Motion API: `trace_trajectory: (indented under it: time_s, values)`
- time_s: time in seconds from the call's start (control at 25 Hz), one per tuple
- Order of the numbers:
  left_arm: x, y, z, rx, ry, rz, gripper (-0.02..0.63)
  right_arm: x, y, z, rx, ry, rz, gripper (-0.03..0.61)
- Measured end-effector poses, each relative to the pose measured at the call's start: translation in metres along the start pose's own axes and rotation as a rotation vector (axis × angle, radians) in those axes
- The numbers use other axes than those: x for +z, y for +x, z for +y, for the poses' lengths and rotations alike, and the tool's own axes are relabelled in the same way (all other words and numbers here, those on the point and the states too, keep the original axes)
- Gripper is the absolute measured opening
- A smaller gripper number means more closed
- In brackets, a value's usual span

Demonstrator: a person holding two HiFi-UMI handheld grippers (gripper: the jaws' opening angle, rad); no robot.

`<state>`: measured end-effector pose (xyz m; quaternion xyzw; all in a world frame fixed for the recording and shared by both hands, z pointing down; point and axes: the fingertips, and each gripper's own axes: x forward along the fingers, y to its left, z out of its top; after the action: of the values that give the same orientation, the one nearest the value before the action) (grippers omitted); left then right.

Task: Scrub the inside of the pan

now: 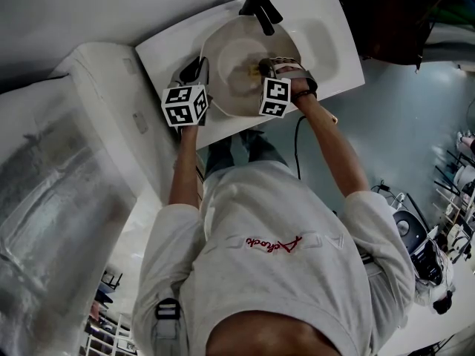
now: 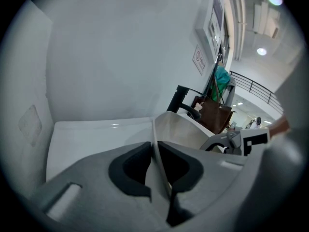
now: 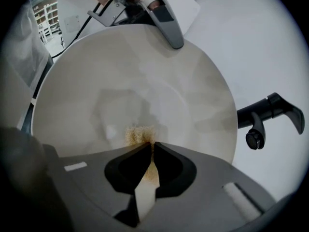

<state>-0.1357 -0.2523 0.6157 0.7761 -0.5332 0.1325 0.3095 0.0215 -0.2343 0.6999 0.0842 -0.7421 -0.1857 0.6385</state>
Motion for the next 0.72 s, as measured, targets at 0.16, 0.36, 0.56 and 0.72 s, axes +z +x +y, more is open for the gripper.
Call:
trace_trajectory:
  time_s: [0.16, 0.36, 0.56, 0.72]
  values:
    - [-0.001, 0.000, 0.000, 0.000, -0.001, -0.002, 0.041, 0.022, -0.007, 0.002, -0.005, -0.013, -0.040, 0.031]
    - [-0.001, 0.000, 0.000, 0.001, -0.002, -0.002, 0.041, 0.056, -0.014, 0.008, -0.004, -0.037, -0.093, 0.031]
    - [0.001, -0.001, 0.000, 0.000, -0.005, -0.007, 0.041, 0.080, -0.018, 0.020, 0.022, -0.042, -0.133, 0.031]
    - [0.000, 0.000, 0.000, 0.001, -0.005, -0.006, 0.041, 0.089, -0.014, 0.036, 0.055, -0.043, -0.139, 0.031]
